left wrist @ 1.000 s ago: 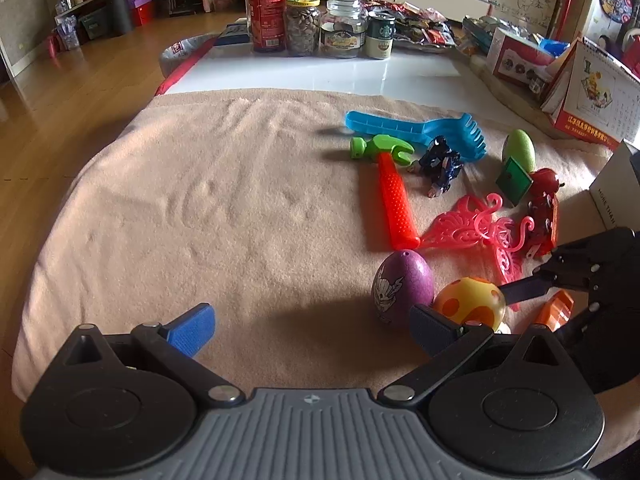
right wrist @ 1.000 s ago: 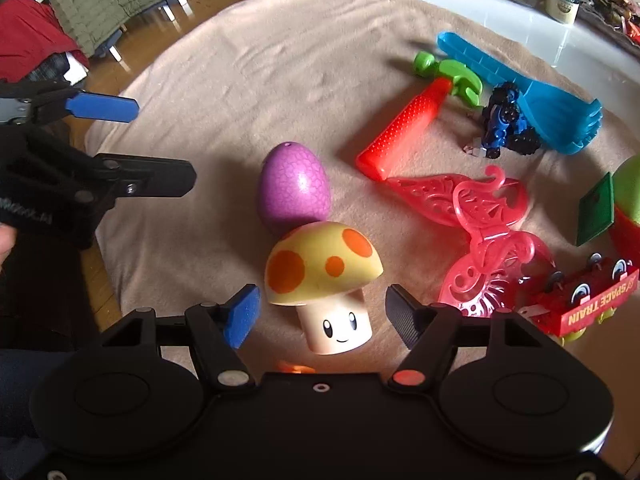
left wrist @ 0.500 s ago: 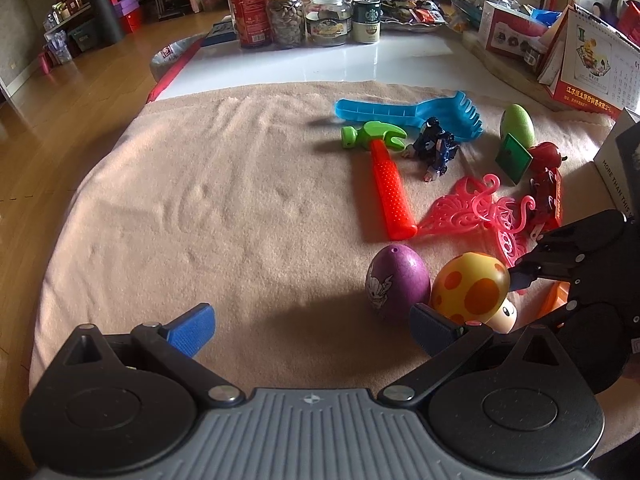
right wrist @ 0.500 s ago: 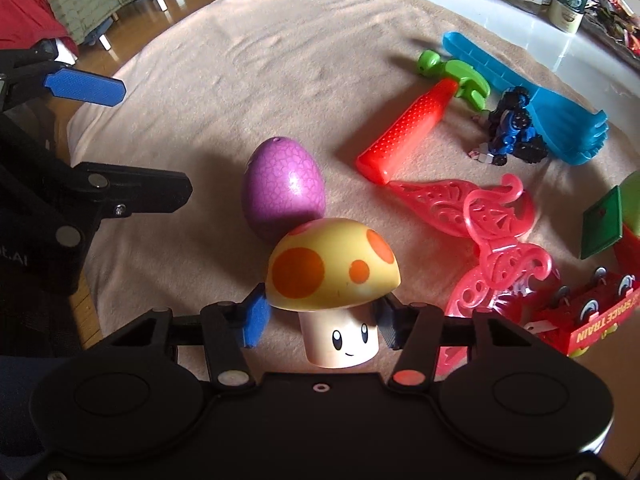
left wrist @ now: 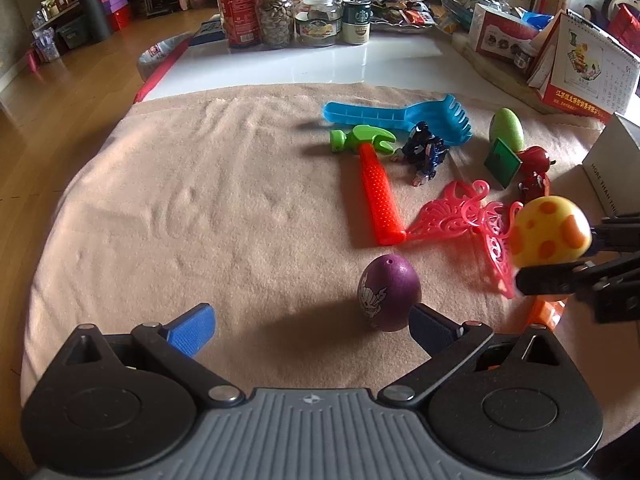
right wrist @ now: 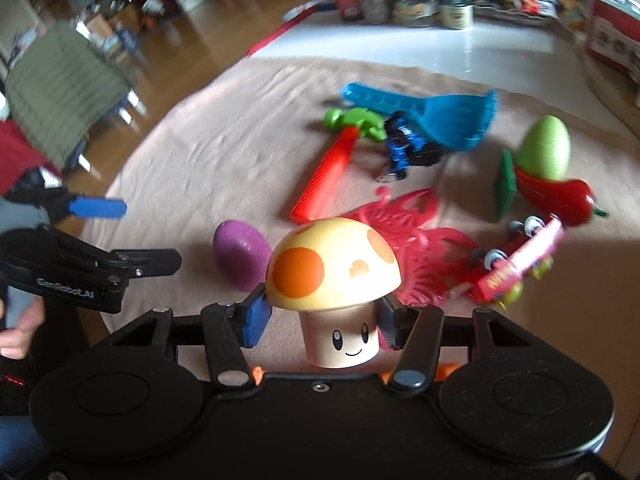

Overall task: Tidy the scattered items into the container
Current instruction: 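Close the left tool on the purple egg while the right tool holds the mushroom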

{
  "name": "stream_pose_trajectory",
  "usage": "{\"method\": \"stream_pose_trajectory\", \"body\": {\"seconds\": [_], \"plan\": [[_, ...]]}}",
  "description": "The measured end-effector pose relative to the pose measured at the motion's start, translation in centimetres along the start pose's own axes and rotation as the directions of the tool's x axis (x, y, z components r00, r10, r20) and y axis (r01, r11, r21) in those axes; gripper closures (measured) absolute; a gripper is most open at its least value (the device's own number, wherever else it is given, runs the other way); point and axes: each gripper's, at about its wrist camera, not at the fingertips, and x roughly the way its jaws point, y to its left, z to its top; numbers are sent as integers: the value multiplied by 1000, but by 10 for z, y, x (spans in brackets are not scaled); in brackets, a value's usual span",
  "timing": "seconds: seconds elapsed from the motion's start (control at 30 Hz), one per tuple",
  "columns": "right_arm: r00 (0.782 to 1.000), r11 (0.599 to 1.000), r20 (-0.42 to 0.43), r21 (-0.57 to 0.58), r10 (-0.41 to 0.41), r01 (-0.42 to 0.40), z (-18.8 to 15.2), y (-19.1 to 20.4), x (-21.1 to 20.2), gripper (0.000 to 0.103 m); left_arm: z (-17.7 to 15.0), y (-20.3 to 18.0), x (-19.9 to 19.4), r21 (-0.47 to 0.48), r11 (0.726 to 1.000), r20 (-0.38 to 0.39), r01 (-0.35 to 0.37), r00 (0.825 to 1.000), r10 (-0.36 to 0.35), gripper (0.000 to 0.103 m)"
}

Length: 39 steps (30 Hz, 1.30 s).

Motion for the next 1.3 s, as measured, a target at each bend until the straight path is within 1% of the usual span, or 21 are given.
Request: {"method": "stream_pose_trajectory", "body": {"seconds": [0.07, 0.17, 0.27, 0.33, 0.43, 0.53, 0.7, 1.07, 1.13, 1.23, 1.27, 1.3], "plan": [[999, 999, 40, 53, -5, 3, -7, -8, -15, 49, 1, 3, 1, -9, 999, 0, 32, 999, -32, 0], [995, 992, 94, 123, -22, 10, -20, -18, -36, 49, 1, 2, 2, -3, 999, 11, 51, 999, -51, 1], [990, 984, 134, 179, -37, 12, -36, -27, -52, 49, -2, -5, 3, 45, 997, 29, 63, 998, -64, 1], [988, 979, 148, 204, -49, 18, -46, -32, -61, 49, -5, -11, 5, 76, 995, 40, 62, 997, -66, 1], [986, 968, 162, 249, -46, 4, -57, -41, -67, 49, -7, -20, 7, 112, 991, 48, 74, 996, -80, 1], [984, 963, 172, 271, -46, -2, -65, -45, -70, 49, -10, -29, 11, 143, 986, 49, 84, 995, -92, 1], [982, 959, 183, 283, -39, -15, -70, -48, -72, 49, -10, -38, 20, 172, 982, 39, 81, 995, -89, 1], [980, 950, 195, 310, -28, -34, -77, -53, -69, 49, 3, -49, 45, 166, 980, 1, 114, 993, -116, 1], [980, 950, 194, 310, -34, -28, -78, -53, -68, 49, 5, -53, 49, 176, 977, -10, 122, 993, -122, 4], [980, 951, 192, 308, -45, -17, -79, -53, -69, 49, 5, -58, 54, 184, 975, -26, 124, 992, -121, 14], [980, 951, 192, 308, -47, -15, -80, -53, -69, 49, 5, -59, 56, 180, 975, -35, 128, 992, -124, 23], [980, 951, 191, 308, -48, -14, -80, -53, -69, 49, 5, -59, 59, 174, 975, -44, 134, 991, -129, 35]]}}
